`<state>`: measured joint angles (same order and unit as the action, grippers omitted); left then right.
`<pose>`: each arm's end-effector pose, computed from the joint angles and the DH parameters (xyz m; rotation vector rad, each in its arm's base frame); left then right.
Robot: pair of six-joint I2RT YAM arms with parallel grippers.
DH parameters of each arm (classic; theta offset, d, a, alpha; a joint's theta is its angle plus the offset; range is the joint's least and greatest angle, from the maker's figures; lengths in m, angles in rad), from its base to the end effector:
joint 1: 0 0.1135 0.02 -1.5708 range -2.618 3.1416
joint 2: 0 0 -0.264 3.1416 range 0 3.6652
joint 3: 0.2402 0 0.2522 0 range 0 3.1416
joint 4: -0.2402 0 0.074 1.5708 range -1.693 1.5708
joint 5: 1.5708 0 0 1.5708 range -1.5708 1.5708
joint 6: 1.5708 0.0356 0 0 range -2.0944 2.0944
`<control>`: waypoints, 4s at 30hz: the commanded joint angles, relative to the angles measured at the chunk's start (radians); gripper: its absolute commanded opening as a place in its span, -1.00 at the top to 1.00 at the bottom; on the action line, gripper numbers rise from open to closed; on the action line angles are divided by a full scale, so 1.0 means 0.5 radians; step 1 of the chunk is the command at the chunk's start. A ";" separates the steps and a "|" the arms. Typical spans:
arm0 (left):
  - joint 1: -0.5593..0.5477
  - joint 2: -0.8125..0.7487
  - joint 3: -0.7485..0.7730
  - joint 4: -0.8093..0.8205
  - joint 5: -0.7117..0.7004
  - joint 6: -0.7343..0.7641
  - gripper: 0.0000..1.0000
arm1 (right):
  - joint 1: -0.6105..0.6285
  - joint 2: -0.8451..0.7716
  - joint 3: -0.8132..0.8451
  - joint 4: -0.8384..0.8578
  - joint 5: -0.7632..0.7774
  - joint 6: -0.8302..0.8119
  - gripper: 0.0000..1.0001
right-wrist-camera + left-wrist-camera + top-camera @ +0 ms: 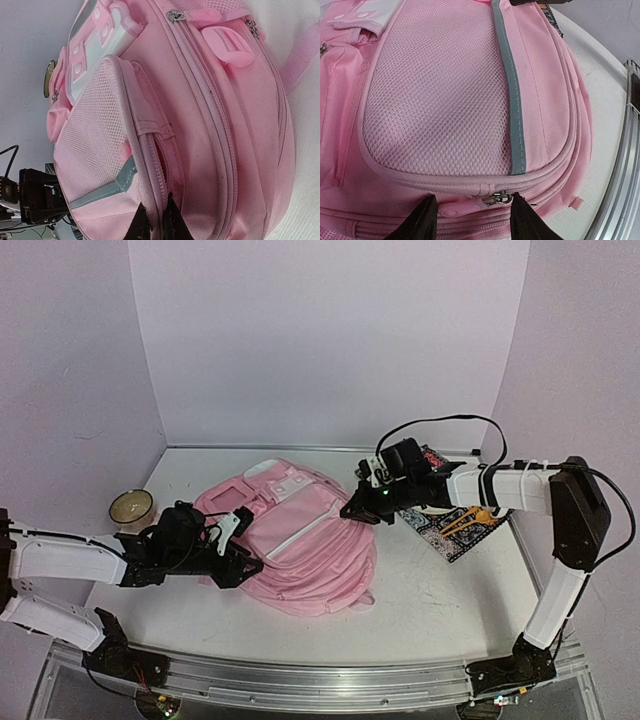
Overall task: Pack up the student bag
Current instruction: Zip the second largest pocket of the bag in the upper front pocket of the bag, then pick up the upper front pocket of the student bag.
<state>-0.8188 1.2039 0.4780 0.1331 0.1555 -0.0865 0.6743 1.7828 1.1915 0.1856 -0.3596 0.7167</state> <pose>0.1591 -0.1782 0.1812 0.8870 2.0543 -0.6769 0.3132 0.2664 0.2425 -0.2128 2.1646 1.2130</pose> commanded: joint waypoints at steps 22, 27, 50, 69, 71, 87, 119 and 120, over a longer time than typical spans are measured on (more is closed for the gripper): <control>-0.005 -0.094 0.025 0.004 0.214 -0.358 1.00 | -0.001 -0.037 -0.012 0.028 0.072 -0.030 1.00; -0.090 -0.157 0.034 -0.096 0.169 -0.584 1.00 | 0.014 -0.097 -0.092 0.025 0.266 0.059 1.00; -0.389 0.124 0.416 -0.112 0.393 -1.264 0.98 | 0.377 -0.102 -0.077 -0.031 1.049 0.459 1.00; -0.610 0.659 0.907 -0.009 0.328 -1.294 0.88 | 0.461 0.006 0.051 -0.023 1.090 0.481 1.00; -0.611 0.668 0.908 -0.020 0.259 -1.284 0.80 | 0.464 -0.016 0.029 -0.021 1.083 0.471 1.00; -0.604 0.285 0.672 -0.160 -0.100 -1.303 0.38 | 0.470 -0.581 -0.411 -0.097 1.207 0.027 -0.11; -0.489 -0.081 0.298 -0.275 -0.684 -1.611 0.16 | 0.753 -0.546 -1.047 1.103 0.131 -0.839 -0.17; -0.488 -0.065 0.294 -0.265 -0.684 -1.613 0.16 | 0.754 -0.537 -1.052 1.117 0.118 -0.835 -0.17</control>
<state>-1.0695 1.1493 0.6388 -0.0433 -0.1543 -0.8739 1.0476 1.5017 0.6563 0.6618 -0.2575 0.3103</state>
